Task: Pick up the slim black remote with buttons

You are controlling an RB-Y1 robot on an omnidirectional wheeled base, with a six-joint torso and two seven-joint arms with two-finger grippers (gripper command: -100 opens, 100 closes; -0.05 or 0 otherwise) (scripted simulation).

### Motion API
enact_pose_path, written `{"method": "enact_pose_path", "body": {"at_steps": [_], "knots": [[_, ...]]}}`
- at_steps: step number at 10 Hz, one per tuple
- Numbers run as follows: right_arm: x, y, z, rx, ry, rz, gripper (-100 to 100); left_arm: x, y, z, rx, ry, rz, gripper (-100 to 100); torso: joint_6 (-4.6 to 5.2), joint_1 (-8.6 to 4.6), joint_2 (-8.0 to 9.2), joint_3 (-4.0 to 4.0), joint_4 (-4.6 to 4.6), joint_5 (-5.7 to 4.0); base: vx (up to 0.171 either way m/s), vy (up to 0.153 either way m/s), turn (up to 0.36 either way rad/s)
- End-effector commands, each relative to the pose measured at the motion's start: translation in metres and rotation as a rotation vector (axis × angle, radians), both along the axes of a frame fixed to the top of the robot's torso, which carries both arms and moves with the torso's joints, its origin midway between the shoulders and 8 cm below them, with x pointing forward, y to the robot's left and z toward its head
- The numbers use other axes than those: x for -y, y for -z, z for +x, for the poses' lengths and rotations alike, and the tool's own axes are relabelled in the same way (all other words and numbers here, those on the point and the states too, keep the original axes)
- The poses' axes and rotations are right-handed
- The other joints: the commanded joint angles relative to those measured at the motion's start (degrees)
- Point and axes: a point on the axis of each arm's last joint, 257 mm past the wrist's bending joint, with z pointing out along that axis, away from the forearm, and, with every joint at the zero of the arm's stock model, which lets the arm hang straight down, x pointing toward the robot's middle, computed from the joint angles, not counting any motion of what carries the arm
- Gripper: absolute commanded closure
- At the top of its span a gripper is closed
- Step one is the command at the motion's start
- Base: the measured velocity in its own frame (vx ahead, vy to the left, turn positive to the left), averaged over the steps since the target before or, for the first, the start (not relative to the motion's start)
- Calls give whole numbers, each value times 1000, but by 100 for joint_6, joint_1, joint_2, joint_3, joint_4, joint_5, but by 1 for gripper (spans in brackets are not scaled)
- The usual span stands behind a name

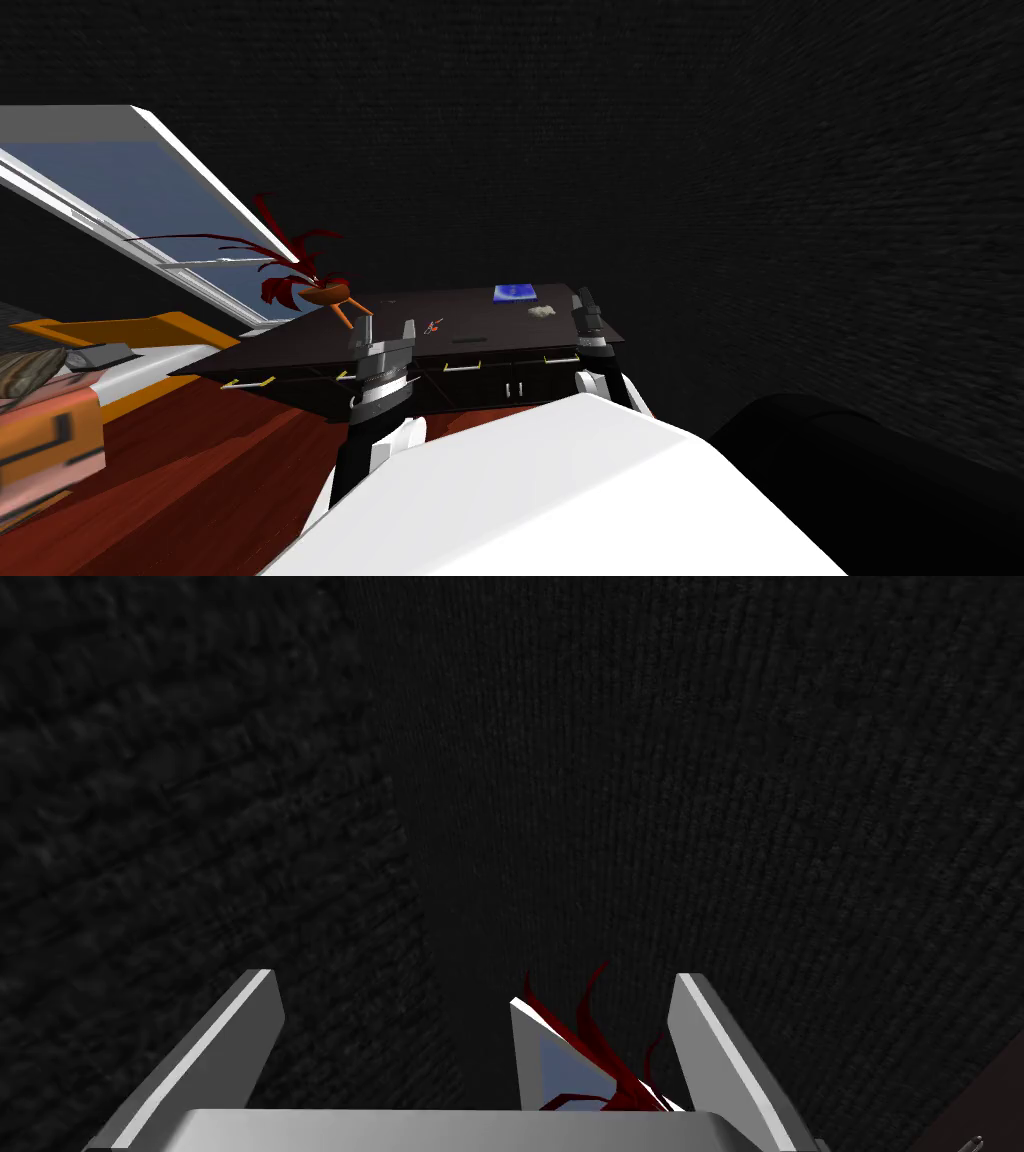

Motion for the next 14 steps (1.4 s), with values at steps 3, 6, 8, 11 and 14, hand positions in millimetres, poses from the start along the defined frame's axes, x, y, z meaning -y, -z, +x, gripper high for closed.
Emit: {"method": "enact_pose_path", "body": {"at_steps": [3, 6, 8, 11, 14], "knots": [[0, 0, 0, 0, 0, 0, 0, -11, 5, 24, -64, -7, 74, -100, 0, 2, 51, 29, 11, 1, -140, -1, 21], [0, 0, 0, 0, 0, 0, 0, -24, 9, 44, -115, -26, 108, -100, 1, -2, 40, 24, 10, 0, -105, -13, 23], [0, 0, 0, 0, 0, 0, 0, -32, 11, 55, -145, -40, 123, -100, 0, -8, 40, 23, 9, -1, -93, -25, 30], [0, 0, 0, 0, 0, 0, 0, -50, 10, 77, -186, -72, 150, -100, 1, -7, 20, 12, 5, -1, -58, -16, 19], [0, 0, 0, 0, 0, 0, 0, -62, 18, 94, -248, -91, 155, -100, 0, -6, 23, 14, 5, -1, -62, -15, 14]]}}
